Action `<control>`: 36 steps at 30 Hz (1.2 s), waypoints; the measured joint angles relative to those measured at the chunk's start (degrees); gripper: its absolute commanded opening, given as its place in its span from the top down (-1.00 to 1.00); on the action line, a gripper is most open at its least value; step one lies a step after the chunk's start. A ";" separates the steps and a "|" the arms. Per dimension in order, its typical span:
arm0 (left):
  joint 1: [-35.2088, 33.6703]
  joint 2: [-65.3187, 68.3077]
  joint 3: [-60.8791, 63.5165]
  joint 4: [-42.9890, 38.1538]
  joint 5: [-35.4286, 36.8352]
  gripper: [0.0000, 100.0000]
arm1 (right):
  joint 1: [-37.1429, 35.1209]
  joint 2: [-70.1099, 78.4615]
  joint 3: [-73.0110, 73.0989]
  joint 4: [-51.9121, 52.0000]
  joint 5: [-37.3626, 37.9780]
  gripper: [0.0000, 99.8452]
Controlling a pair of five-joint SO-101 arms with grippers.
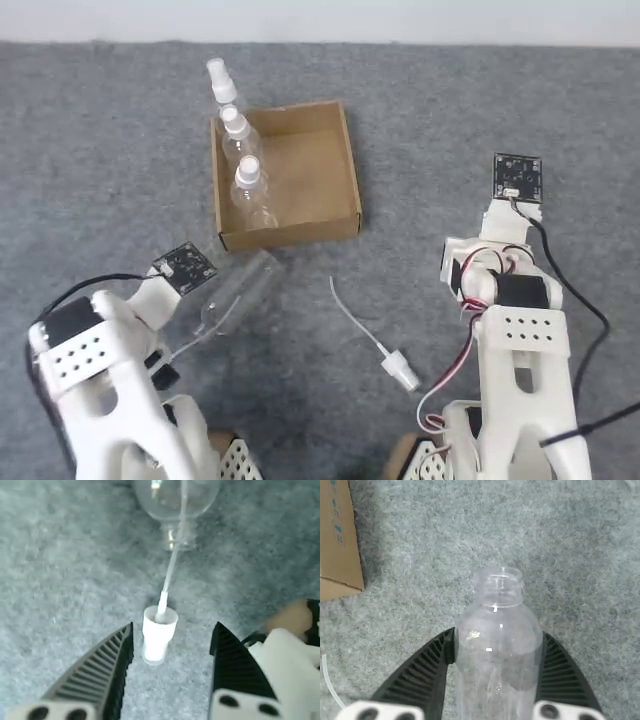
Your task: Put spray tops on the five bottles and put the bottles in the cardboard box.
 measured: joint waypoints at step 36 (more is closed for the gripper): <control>-24.53 0.00 16.70 -33.41 -10.02 0.41 | 0.00 0.00 0.00 0.00 0.00 0.65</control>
